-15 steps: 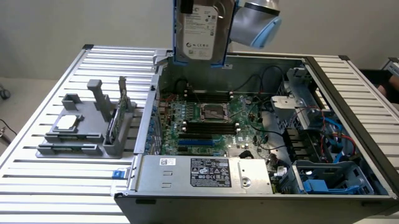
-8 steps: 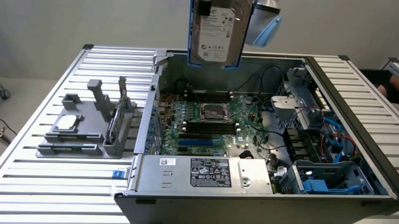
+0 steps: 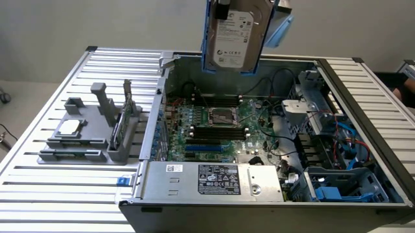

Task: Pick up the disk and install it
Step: 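Pick up the disk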

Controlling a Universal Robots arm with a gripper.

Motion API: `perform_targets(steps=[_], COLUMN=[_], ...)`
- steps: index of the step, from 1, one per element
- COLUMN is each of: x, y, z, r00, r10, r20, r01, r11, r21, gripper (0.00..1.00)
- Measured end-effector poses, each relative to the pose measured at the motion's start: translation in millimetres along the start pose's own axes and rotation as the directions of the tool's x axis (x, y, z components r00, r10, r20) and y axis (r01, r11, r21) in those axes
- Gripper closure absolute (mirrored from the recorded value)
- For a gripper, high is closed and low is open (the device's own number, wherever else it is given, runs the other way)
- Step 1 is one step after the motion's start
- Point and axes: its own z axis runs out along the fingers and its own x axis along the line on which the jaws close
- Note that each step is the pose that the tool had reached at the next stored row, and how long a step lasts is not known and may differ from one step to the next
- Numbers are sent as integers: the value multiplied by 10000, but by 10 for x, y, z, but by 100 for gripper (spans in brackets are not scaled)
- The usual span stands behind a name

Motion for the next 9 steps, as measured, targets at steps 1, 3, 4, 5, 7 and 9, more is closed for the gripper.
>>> perform_targets(steps=[1, 3, 4, 5, 7, 9], x=[18, 56, 78, 99, 143, 188], y=[-10, -28, -39, -50, -73, -96], z=[-1, -1, -2, -3, -4, -5], r00=[10000, 10000, 10000, 10000, 10000, 9999], r10=[-1, -3, -4, -4, -8, -12], r20=[6, 28, 40, 57, 96, 142], r01=[1, 3, 4, 4, 8, 13], r11=[10000, 10000, 10000, 10000, 10000, 10000], r21=[-5, -11, -16, -19, -27, -35], gripper=[67, 67, 67, 67, 67, 67])
